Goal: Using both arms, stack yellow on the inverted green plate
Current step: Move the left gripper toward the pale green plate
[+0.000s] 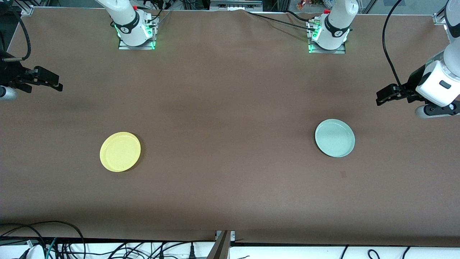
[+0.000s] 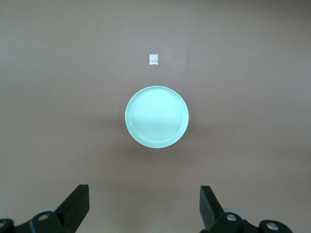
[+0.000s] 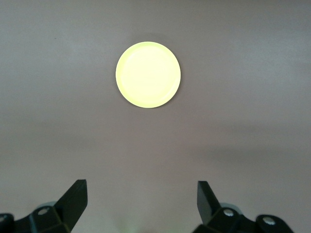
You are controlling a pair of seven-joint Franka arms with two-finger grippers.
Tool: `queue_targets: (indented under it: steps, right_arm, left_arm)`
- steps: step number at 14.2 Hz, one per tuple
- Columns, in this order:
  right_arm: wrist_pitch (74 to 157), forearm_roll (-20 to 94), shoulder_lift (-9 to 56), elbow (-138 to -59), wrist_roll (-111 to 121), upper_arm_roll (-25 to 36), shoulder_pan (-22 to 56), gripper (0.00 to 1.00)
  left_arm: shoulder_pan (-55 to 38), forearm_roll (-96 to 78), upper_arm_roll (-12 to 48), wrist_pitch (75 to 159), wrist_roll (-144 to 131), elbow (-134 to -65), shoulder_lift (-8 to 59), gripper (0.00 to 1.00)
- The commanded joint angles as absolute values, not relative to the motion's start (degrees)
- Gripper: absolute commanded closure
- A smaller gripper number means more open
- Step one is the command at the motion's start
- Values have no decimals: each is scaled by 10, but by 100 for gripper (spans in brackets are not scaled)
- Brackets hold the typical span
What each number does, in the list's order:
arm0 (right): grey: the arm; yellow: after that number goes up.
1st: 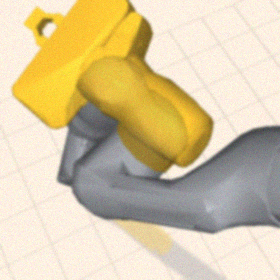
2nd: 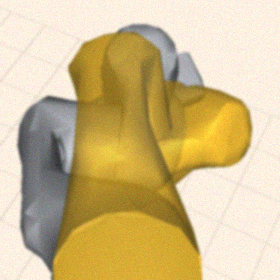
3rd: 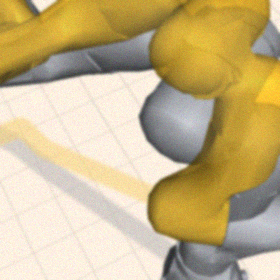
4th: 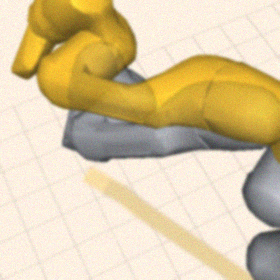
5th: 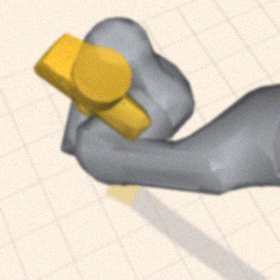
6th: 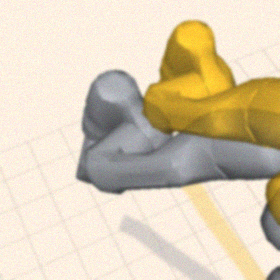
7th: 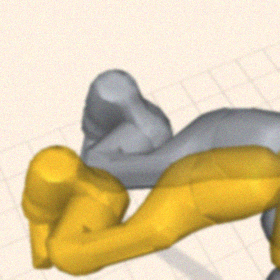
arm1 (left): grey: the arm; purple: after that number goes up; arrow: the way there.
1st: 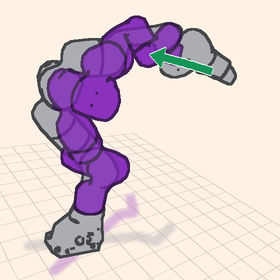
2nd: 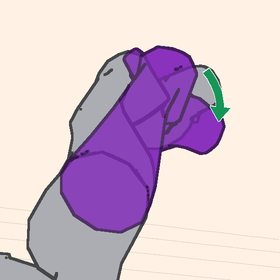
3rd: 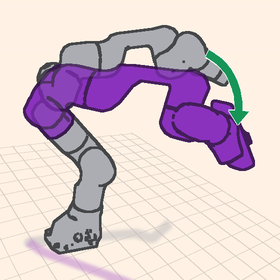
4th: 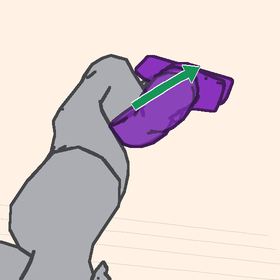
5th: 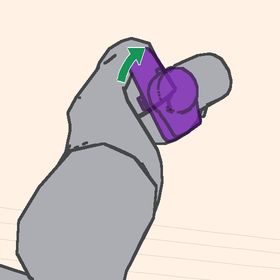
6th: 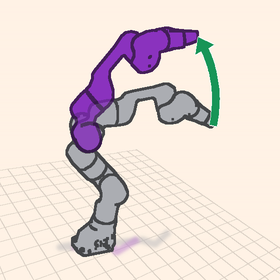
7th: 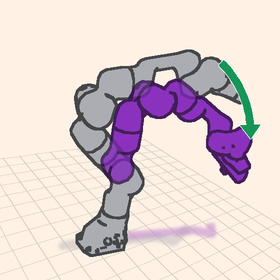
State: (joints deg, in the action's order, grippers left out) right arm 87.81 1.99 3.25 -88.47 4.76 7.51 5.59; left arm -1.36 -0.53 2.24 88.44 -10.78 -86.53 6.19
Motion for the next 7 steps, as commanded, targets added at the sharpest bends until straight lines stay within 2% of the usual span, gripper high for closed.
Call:
queue_targets:
  steps: [1, 7]
  right_arm:
    - [875, 32, 37, -873, 49, 76, 54, 0]
    - [875, 32, 38, -873, 50, 76, 53, 0]
  left_arm:
    - [3, -17, 23, 877, -103, -880, 32, 0]
    - [21, -25, 24, 877, -99, -865, 42, 0]
